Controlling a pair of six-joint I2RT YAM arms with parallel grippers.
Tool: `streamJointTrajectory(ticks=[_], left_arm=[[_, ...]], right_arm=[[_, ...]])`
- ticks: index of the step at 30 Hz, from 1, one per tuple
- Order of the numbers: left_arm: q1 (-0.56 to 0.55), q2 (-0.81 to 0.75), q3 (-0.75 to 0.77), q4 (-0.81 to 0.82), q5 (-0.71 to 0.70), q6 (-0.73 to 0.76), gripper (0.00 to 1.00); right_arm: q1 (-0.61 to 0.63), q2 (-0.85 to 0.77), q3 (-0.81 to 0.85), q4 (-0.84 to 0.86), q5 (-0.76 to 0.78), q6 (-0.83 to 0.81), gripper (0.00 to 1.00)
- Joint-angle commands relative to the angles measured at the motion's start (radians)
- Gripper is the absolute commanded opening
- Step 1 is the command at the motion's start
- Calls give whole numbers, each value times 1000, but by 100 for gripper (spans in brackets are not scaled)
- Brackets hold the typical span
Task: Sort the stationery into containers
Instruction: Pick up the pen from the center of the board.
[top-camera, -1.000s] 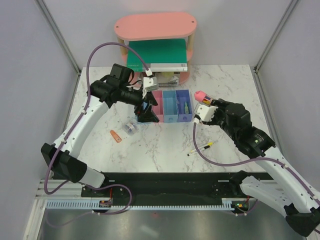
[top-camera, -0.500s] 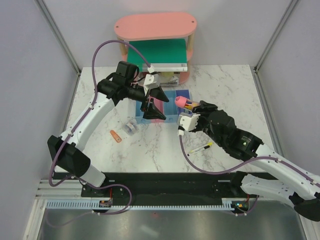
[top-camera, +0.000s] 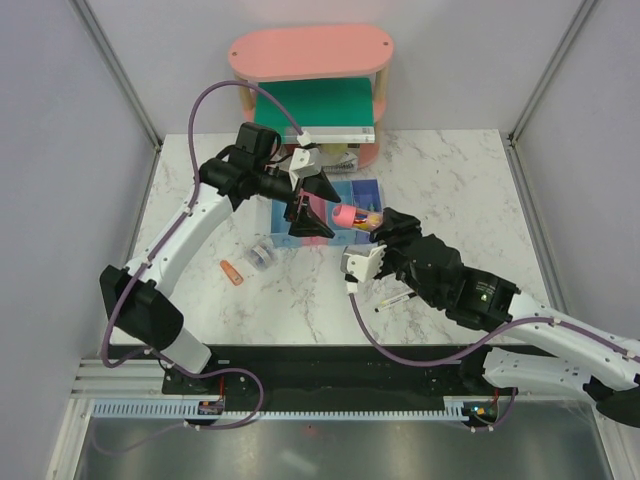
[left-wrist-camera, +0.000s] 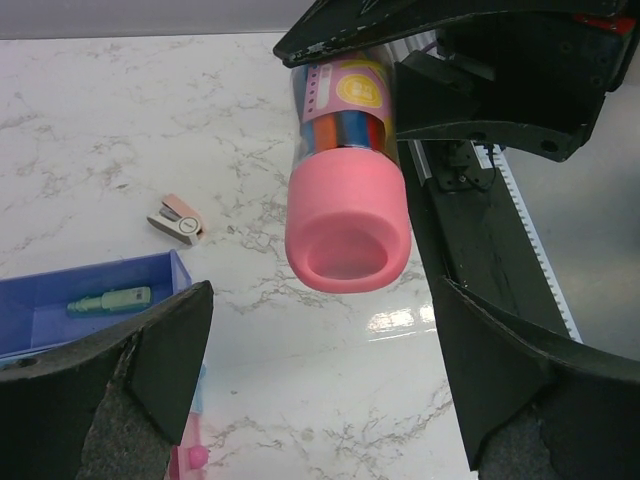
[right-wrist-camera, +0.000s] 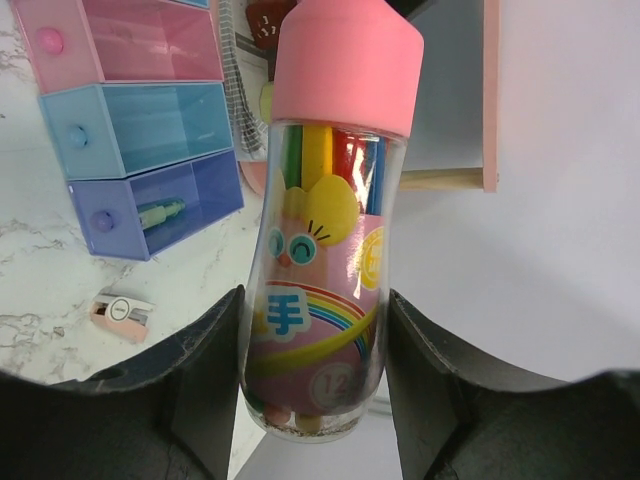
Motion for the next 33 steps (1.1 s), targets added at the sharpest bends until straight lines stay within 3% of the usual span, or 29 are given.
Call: streamJointTrajectory(ticks=[1, 29, 33], left_arm=[[-8, 21, 40, 36, 52, 14, 97], [-48, -5, 50, 47, 104, -31, 90], [-51, -4, 60, 56, 98, -39, 85]], right_arm=[[41, -1, 7, 97, 58, -47, 0], [73, 34, -38, 279, 129, -72, 0], [73, 35, -50, 298, 129, -74, 0]])
